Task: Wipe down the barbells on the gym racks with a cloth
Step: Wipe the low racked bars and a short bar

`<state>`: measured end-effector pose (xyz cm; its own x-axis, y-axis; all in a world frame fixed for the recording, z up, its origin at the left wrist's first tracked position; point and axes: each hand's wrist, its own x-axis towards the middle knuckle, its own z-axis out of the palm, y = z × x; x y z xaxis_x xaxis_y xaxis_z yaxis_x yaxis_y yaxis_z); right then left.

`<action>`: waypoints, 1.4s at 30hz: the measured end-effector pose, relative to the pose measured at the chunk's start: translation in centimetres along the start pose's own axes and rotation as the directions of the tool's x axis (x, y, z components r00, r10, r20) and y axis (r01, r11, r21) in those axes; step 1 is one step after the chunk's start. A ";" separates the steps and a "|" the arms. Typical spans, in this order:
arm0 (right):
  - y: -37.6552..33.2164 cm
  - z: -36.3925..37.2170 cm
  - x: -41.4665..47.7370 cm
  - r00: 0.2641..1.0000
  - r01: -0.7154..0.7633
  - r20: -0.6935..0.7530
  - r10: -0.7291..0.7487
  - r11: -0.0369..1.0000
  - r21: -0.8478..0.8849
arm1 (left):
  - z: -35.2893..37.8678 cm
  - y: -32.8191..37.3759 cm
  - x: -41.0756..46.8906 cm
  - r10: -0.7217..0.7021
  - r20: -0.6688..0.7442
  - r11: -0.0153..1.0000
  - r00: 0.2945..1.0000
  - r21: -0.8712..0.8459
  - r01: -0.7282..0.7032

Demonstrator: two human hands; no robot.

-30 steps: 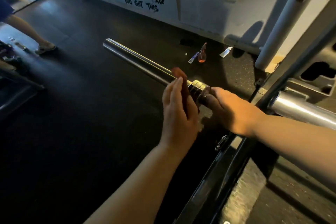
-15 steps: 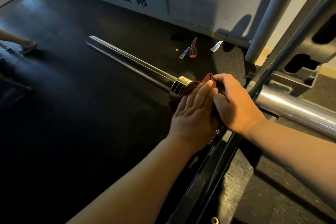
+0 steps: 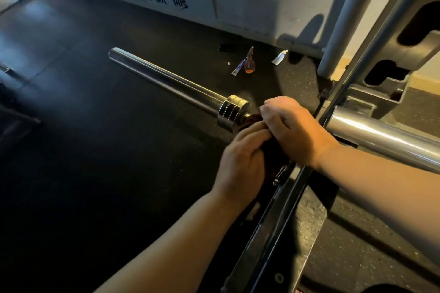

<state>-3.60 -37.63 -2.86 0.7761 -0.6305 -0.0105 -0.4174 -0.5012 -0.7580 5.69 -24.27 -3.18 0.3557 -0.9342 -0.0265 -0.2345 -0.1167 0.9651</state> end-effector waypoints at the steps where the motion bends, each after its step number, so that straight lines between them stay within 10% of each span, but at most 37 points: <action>1: -0.1 0.0 0.0 1.000 -0.003 0.027 0.003 1.000 0.009 | -0.4 -0.2 0.0 0.074 -0.105 0.993 0.992 0.099 -0.064; 8: -0.4 0.4 0.2 0.993 -0.094 0.057 0.106 0.979 -0.183 | -2.4 -0.8 5.4 0.387 -0.260 0.782 0.885 0.601 -0.165; 14: 1.1 -0.2 -2.7 0.998 -0.049 -0.054 0.036 0.963 -0.264 | -2.7 -2.4 8.1 0.208 0.020 0.657 0.978 0.738 -0.155; 29: 0.9 -2.6 1.4 0.956 -0.232 0.088 0.281 0.903 -0.361 | -2.8 -2.0 8.4 0.106 0.057 0.737 0.993 0.665 -0.117; 33: -0.2 -1.5 0.1 0.995 -0.081 0.041 0.089 0.982 -0.168 | -3.0 -1.4 8.3 0.072 0.097 0.694 0.993 0.710 -0.120; 36: 0.1 0.1 -2.2 0.987 0.139 0.124 -0.098 0.913 -0.384 | -2.9 -1.1 8.1 0.079 0.099 0.642 0.992 0.757 -0.126; 42: 1.8 -2.6 -3.8 0.989 0.020 0.141 0.049 0.894 -0.448 | -2.8 -1.9 8.1 0.181 0.037 0.691 0.983 0.707 -0.154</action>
<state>-8.50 -37.70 -2.54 0.8138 -0.5642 -0.1392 -0.5694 -0.7262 -0.3851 11.57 -30.64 -4.44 0.2737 -0.9517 0.1392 -0.8559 -0.1750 0.4866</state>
